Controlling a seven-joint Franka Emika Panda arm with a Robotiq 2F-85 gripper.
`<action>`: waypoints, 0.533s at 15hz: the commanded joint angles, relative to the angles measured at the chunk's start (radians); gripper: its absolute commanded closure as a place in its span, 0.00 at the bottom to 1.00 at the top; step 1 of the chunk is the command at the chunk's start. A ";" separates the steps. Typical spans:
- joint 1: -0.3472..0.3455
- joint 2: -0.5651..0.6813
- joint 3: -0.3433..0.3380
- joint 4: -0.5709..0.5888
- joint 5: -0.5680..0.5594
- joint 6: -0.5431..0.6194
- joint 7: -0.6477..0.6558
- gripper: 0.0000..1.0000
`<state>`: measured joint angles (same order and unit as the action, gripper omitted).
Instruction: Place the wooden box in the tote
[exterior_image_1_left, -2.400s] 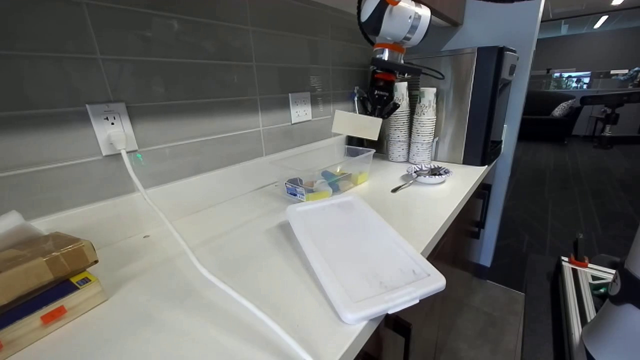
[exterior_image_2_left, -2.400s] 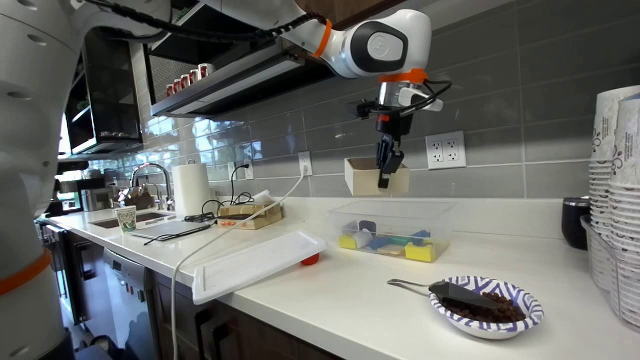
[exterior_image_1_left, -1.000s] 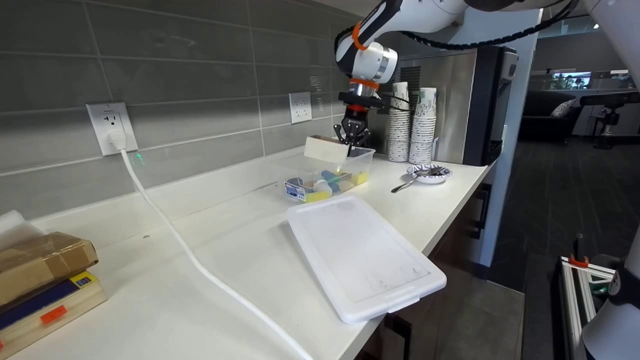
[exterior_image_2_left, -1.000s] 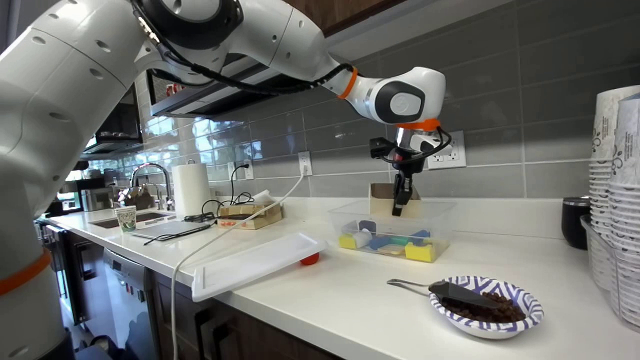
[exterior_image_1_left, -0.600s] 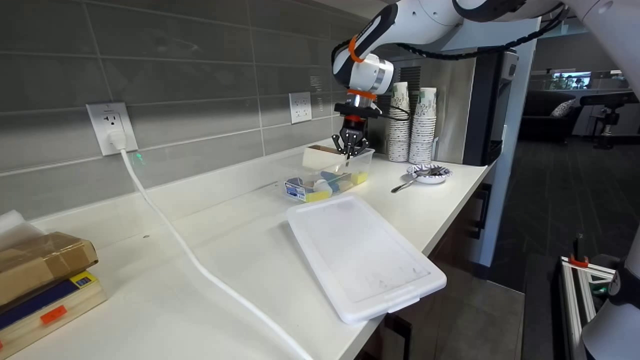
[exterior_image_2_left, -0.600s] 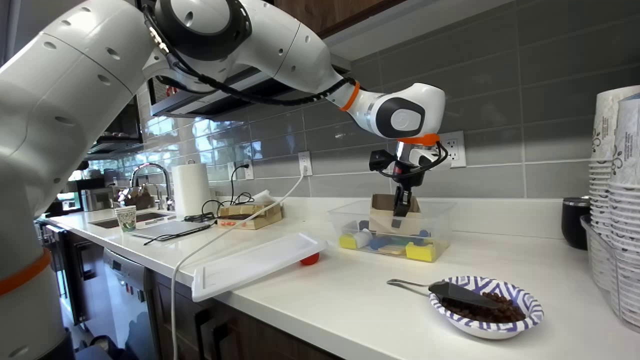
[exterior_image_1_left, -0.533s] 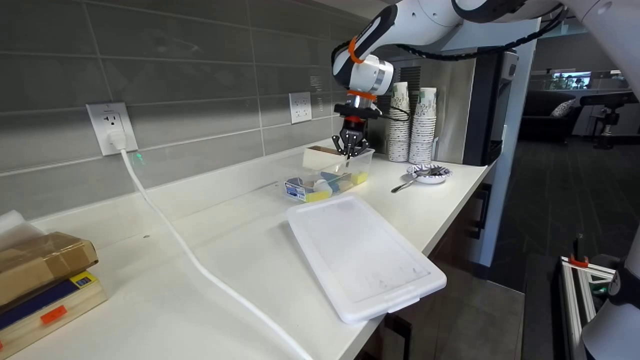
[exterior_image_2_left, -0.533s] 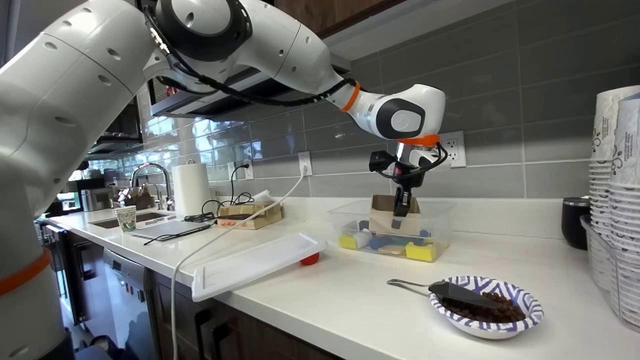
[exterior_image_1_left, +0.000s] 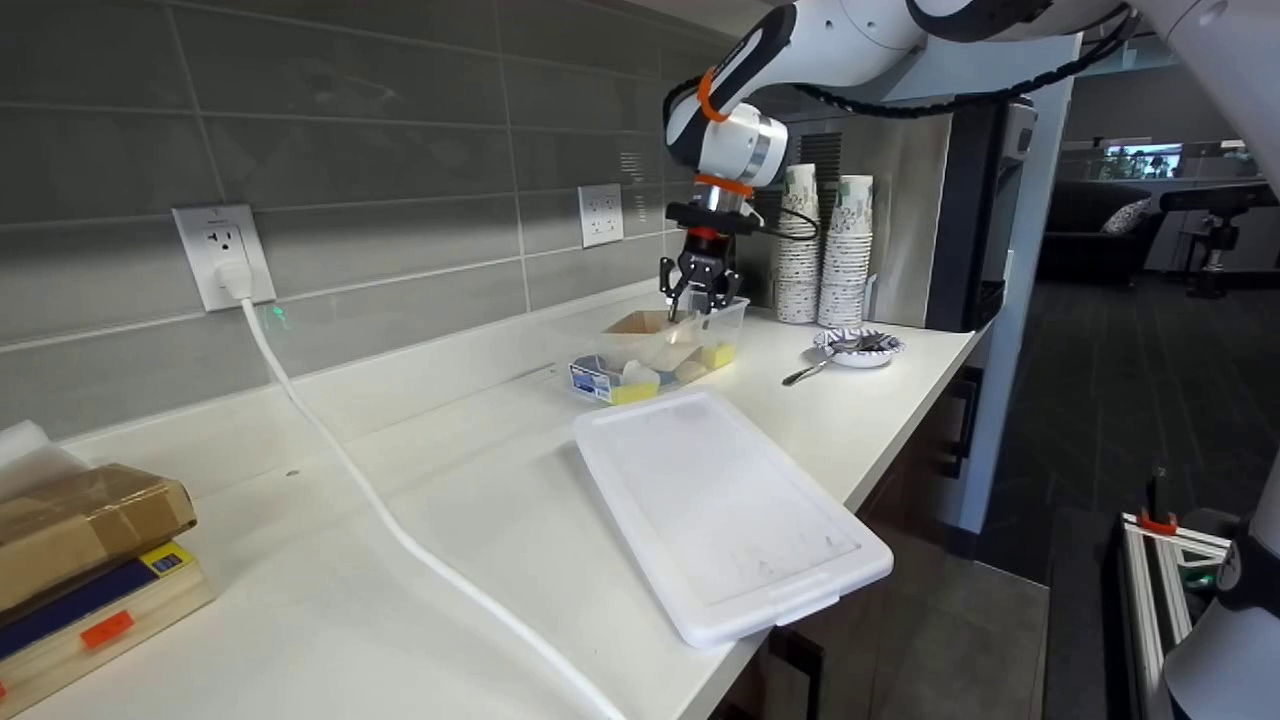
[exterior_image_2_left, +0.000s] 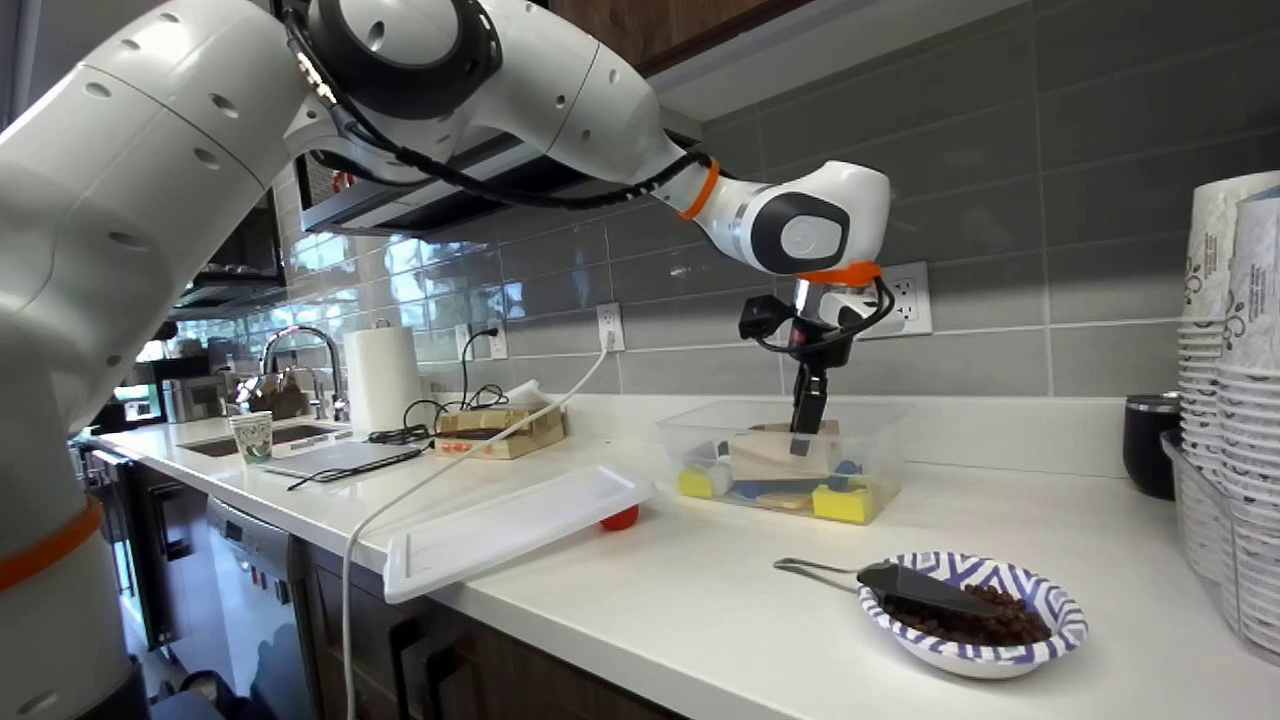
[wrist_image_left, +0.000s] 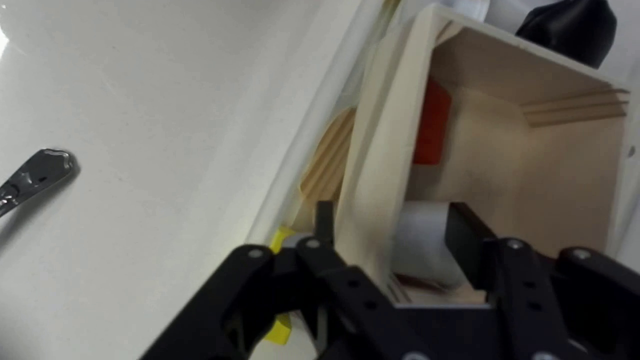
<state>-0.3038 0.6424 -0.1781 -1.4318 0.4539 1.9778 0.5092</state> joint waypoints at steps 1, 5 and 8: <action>0.004 -0.051 0.003 -0.057 0.016 0.030 0.006 0.08; 0.024 -0.133 -0.002 -0.161 0.007 0.090 -0.009 0.00; 0.044 -0.227 -0.004 -0.281 0.004 0.155 -0.025 0.00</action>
<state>-0.2862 0.5472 -0.1780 -1.5436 0.4538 2.0572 0.5045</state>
